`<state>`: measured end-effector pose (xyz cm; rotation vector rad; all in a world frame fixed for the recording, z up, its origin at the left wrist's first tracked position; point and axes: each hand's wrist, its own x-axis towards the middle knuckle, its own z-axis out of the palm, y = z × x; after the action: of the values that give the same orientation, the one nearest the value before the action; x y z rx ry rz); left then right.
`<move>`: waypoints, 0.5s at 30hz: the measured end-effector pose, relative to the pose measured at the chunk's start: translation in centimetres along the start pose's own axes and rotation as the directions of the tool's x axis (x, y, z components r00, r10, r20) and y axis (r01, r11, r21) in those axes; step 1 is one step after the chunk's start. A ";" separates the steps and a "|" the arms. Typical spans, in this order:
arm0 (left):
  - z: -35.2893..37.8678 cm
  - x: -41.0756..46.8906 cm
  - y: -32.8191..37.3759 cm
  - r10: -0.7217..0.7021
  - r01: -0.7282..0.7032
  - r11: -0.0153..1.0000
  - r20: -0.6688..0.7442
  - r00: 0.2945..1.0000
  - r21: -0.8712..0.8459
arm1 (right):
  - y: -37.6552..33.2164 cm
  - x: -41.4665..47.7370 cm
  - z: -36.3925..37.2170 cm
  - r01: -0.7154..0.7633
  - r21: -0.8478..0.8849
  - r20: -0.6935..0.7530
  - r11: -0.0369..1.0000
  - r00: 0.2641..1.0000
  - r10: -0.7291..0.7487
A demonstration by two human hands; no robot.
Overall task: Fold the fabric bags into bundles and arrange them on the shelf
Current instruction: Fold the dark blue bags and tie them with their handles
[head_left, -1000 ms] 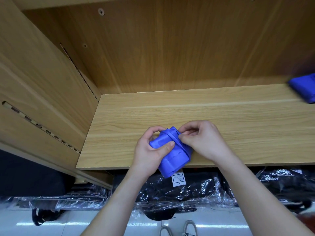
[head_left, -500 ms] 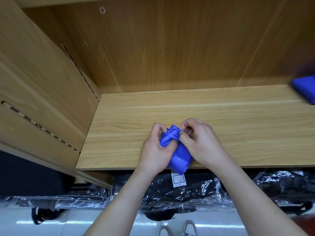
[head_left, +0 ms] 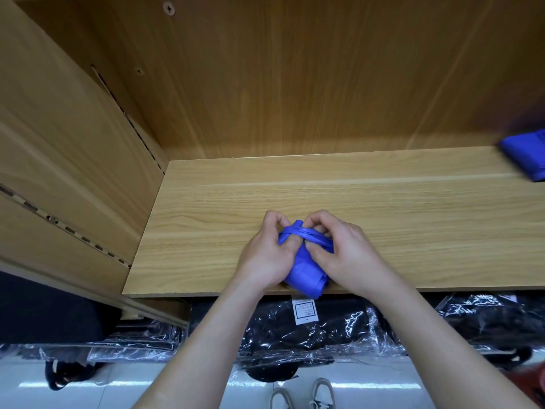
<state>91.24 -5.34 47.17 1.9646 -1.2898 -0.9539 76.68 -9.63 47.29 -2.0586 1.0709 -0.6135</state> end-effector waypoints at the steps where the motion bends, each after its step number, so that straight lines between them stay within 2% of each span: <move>1: -0.2 -0.1 -0.1 -0.009 0.011 0.997 0.030 1.000 -0.077 | 0.3 0.0 0.1 0.009 -0.013 -0.019 1.000 1.000 -0.009; 4: -2.1 -0.9 -0.2 -0.068 0.167 0.889 0.239 0.969 -0.427 | 0.6 -0.3 0.9 0.045 -0.067 -0.131 0.997 0.990 -0.053; 6: -3.2 -1.3 -0.6 -0.079 0.229 0.847 0.313 0.946 -0.480 | 0.4 -0.4 1.5 0.063 -0.072 -0.186 0.995 0.980 -0.075; 7: -3.1 -1.5 -0.7 -0.086 0.232 0.838 0.299 0.950 -0.494 | 0.2 -0.5 1.8 0.080 -0.091 -0.201 0.993 0.975 -0.097; 11: -1.1 -1.8 -0.8 -0.130 0.119 0.785 0.026 0.991 -0.608 | -1.1 -1.0 2.1 0.109 -0.292 -0.147 0.950 0.976 -0.158; 13: -0.2 -1.8 -0.9 -0.135 0.051 0.813 -0.102 0.986 -0.580 | -2.0 -1.5 2.2 0.102 -0.339 -0.149 0.935 0.976 -0.161; 15: 0.2 -1.8 -0.9 -0.140 0.026 0.830 -0.163 0.977 -0.557 | -3.0 -2.1 2.5 0.074 -0.353 -0.167 0.933 0.976 -0.141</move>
<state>91.02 -3.40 46.75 1.6102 -0.7086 -1.0061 78.71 -5.79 47.92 -2.4138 1.2532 -0.7311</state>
